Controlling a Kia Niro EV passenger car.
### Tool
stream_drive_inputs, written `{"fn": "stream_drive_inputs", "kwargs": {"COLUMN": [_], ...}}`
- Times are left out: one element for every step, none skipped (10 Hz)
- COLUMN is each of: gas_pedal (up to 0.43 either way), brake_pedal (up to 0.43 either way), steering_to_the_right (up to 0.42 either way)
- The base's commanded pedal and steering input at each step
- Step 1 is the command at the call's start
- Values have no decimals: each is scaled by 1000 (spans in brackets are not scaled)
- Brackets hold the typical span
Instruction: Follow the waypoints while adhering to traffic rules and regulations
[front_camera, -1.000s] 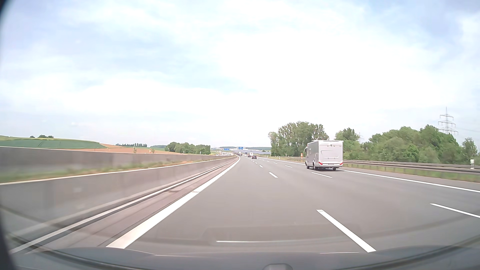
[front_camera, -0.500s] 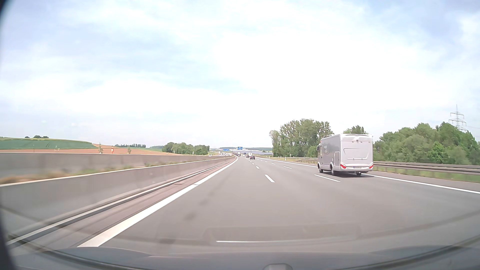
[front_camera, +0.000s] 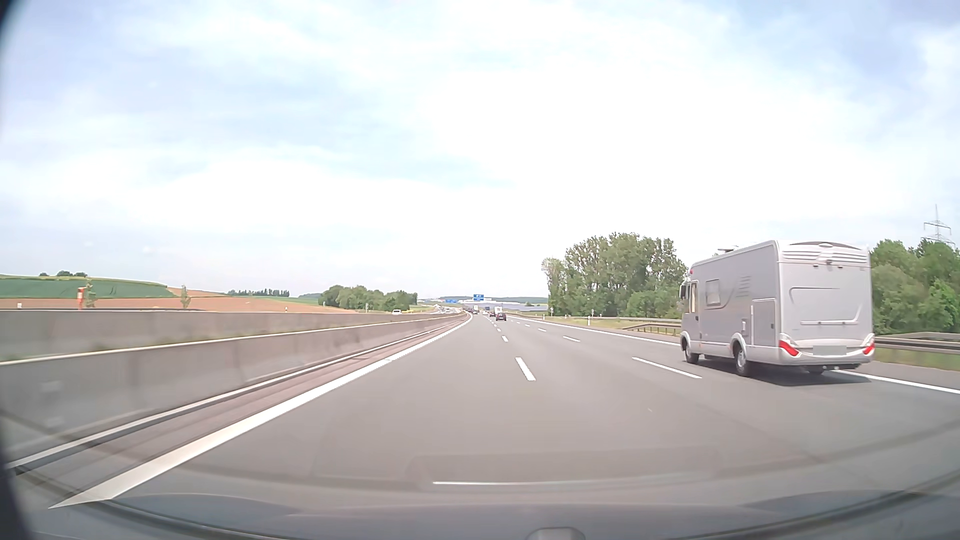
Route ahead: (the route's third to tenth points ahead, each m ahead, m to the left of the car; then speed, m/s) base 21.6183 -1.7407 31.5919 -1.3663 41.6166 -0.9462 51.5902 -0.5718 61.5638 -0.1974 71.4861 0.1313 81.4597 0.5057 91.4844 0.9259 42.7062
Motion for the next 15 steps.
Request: {"fn": "stream_drive_inputs", "kwargs": {"gas_pedal": [429,421,421,398,390,390,370,370,358,331,331,311,299,287,287], "brake_pedal": [0,0,0,0,0,0,0,0,0,0,0,0,0,0,0], "steering_to_the_right": [1,1,0,0,-1,-3,-4,-4,-4,-4,-4,-4,-4,-4,-4]}}
